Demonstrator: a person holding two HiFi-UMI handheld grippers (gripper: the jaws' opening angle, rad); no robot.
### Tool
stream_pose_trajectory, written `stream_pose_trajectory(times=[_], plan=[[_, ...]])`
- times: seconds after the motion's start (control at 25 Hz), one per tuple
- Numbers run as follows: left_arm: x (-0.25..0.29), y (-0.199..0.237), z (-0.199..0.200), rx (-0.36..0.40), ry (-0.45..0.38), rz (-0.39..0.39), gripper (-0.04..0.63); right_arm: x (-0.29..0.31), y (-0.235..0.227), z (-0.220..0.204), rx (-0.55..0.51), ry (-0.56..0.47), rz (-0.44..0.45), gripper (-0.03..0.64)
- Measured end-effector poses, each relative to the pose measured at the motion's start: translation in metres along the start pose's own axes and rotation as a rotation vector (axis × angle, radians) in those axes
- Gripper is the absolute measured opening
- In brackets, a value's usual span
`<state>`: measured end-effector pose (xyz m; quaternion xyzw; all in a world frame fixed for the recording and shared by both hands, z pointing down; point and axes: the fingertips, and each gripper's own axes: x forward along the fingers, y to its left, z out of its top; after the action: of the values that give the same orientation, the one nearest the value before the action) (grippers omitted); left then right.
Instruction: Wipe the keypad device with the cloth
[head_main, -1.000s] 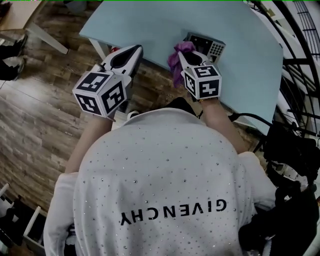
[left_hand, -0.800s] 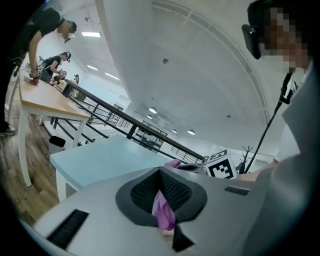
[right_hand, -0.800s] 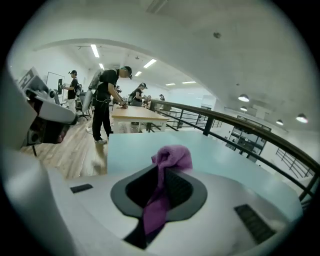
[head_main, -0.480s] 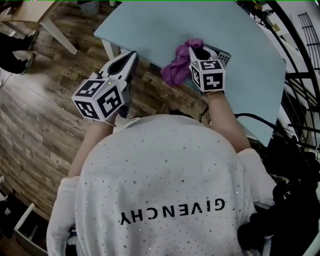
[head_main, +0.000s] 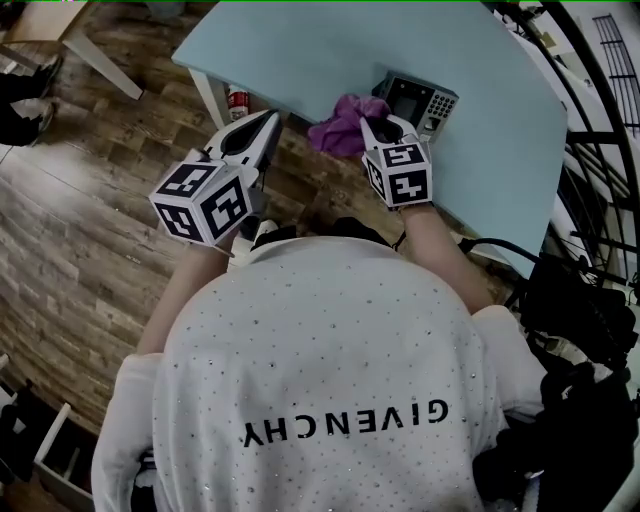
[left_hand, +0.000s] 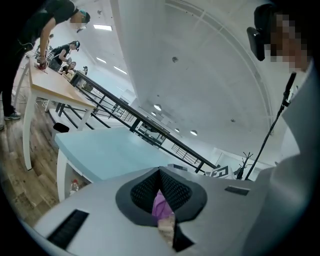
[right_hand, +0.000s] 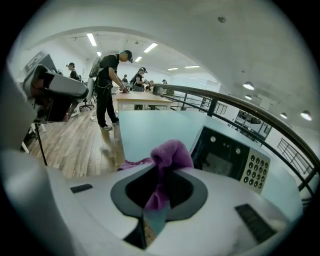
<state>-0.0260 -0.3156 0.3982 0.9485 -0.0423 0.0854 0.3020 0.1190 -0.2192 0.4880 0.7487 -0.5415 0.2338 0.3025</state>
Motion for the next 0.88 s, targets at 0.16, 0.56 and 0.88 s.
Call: stream_pose_trajectory(times=[0.16, 0.56, 0.88], plan=[[0.006, -0.002, -0.002, 0.01, 0.011, -0.006, 0.006, 0.001, 0.005, -0.013, 0.022, -0.004, 0.01, 0.046], [-0.001, -0.006, 0.02, 0.065, -0.023, 0.001, 0.006, 0.001, 0.021, -0.018, 0.12, 0.074, 0.103, 0.04], [-0.027, 0.007, 0.038, 0.052, -0.095, 0.083, 0.006, -0.027, -0.031, 0.113, 0.092, -0.189, 0.122, 0.04]])
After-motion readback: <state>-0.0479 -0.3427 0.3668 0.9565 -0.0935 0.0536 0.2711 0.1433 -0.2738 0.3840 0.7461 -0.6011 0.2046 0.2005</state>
